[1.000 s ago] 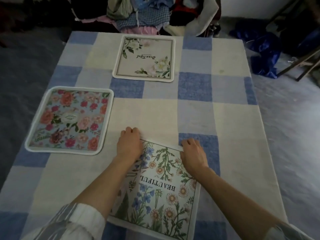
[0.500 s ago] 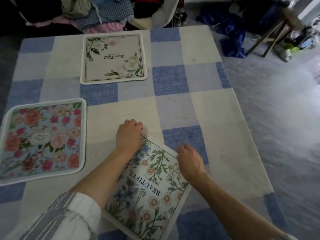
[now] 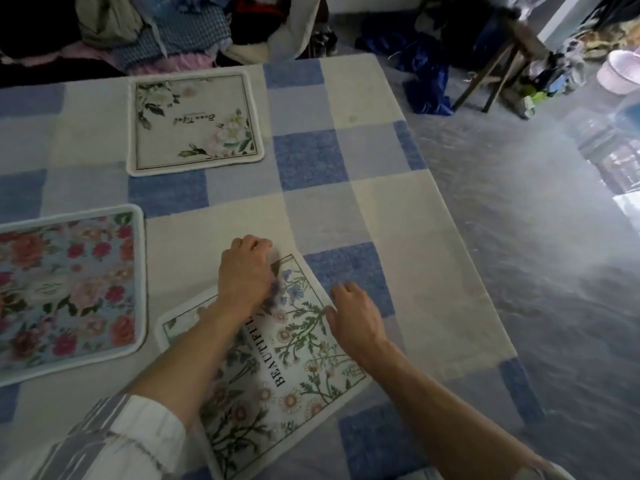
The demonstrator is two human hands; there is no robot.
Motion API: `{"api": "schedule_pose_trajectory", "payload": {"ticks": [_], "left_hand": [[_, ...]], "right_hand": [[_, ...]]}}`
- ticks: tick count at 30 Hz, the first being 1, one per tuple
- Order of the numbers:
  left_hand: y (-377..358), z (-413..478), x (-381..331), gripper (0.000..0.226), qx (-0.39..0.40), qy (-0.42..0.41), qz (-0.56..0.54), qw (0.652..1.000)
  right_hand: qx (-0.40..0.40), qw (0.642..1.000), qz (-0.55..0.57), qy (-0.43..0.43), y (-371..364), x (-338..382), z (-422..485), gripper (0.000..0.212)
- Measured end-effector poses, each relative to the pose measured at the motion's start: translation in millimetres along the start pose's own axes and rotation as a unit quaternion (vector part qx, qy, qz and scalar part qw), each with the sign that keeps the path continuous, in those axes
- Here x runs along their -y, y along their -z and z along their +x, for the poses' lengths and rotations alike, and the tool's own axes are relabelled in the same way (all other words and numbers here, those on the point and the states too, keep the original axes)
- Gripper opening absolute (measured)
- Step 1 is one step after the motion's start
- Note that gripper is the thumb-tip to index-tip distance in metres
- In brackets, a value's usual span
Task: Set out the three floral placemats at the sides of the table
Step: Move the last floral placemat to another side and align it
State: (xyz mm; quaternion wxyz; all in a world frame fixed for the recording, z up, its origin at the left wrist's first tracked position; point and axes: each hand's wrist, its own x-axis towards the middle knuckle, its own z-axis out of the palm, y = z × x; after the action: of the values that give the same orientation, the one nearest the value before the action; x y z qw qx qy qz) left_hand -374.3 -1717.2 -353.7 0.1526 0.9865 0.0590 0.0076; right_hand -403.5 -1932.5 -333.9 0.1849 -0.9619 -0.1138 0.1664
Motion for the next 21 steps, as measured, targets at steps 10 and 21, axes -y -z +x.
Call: {"api": "schedule_pose_trajectory", "payload": {"ticks": [10, 21], "left_hand": [[15.2, -95.4, 80.5, 0.022, 0.04, 0.158, 0.036, 0.986], [19.8, -83.4, 97.3, 0.026, 0.085, 0.187, 0.064, 0.977]], "right_hand": [[0.055, 0.975, -0.039, 0.211, -25.5, 78.0, 51.2, 0.04], [0.05, 0.964, -0.103, 0.238, -39.2, 85.6, 88.1, 0.045]]}}
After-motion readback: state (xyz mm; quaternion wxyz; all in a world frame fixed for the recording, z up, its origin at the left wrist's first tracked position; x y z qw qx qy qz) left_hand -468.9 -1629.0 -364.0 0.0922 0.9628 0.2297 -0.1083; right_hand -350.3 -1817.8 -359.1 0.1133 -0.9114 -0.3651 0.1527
